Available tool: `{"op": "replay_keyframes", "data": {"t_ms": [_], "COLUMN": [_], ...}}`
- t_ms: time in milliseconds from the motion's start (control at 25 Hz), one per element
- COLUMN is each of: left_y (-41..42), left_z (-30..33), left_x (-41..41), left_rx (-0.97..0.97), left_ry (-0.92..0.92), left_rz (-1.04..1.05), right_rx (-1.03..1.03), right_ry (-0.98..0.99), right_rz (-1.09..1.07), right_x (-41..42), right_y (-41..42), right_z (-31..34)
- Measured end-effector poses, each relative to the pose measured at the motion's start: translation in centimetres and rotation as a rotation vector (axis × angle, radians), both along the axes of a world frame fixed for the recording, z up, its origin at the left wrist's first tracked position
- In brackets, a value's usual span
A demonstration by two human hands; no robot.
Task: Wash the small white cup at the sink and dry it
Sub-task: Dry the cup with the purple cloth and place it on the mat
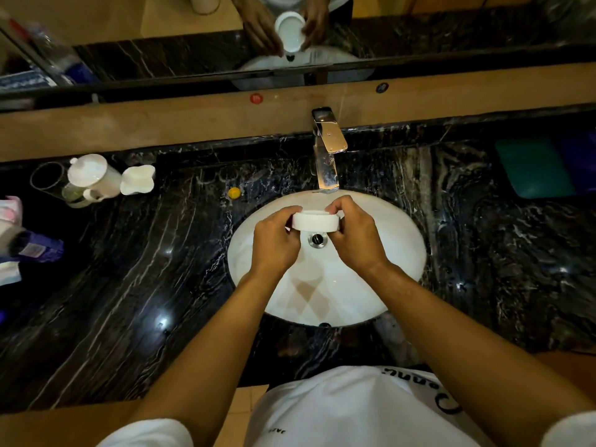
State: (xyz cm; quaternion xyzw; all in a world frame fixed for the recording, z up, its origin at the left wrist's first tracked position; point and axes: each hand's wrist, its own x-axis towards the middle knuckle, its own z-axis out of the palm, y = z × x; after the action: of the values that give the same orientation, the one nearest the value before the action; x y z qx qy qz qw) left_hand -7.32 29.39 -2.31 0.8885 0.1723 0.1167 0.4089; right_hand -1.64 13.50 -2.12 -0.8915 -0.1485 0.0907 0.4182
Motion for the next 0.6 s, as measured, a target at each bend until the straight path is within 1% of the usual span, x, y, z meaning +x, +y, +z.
{"op": "replay_keyframes", "data": {"t_ms": [120, 320, 480, 600], "left_y": [0.3, -0.2, -0.3, -0.7], "left_z": [0.6, 0.1, 0.3, 0.5], "left_x": [-0.1, 0.0, 0.0, -0.2], "left_rx": [-0.015, -0.036, -0.011, -0.078], "left_ry": [-0.039, 0.118, 0.088, 0.094], "left_rz": [0.02, 0.038, 0.043, 0.096], "right_rx": [0.033, -0.022, 0.001, -0.012], "right_ry": [-0.074, -0.016, -0.035, -0.025], "right_rz": [0.011, 0.023, 0.017, 0.066], "right_x": [-0.2, -1.4, -1.5, -1.7], "right_y": [0.2, 0.4, -0.1, -0.7], "right_z": [0.9, 0.6, 1.2, 1.5]}}
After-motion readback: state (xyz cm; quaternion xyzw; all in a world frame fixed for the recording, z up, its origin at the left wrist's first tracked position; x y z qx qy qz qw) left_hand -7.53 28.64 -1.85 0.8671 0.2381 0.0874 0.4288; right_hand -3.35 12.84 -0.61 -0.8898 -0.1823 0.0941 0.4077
